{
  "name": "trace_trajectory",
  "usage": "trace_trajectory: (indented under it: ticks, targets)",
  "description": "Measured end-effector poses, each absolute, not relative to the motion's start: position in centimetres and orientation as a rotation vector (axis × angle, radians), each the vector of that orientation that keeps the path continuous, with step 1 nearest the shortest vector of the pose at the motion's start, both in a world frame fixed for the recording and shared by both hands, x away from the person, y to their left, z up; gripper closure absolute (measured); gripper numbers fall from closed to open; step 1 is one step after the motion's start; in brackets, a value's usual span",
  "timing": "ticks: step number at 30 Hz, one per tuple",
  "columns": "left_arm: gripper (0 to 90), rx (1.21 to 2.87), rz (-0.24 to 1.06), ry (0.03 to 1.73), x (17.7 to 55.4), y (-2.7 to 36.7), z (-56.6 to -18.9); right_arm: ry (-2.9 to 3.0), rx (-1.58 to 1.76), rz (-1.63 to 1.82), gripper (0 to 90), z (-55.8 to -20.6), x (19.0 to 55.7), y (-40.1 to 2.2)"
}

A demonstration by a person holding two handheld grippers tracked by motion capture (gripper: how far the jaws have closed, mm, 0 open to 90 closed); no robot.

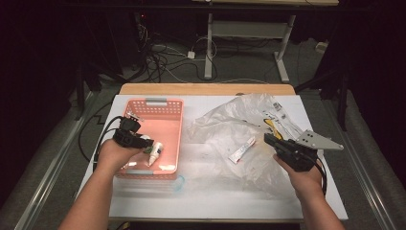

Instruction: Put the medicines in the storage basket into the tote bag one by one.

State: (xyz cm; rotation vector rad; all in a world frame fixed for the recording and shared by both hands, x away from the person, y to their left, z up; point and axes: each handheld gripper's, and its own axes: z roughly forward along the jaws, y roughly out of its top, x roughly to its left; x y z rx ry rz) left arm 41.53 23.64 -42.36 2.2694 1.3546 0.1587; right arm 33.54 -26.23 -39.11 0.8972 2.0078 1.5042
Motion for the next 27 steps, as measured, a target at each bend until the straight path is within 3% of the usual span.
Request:
trace_trajectory:
  ticks: [27]
  targets:
    - [48.7, 2.084, 0.250, 1.261, 39.0, 23.6, -40.4, 2.006, 0.901, 1.507, 90.0, -39.1, 33.5, -26.2]
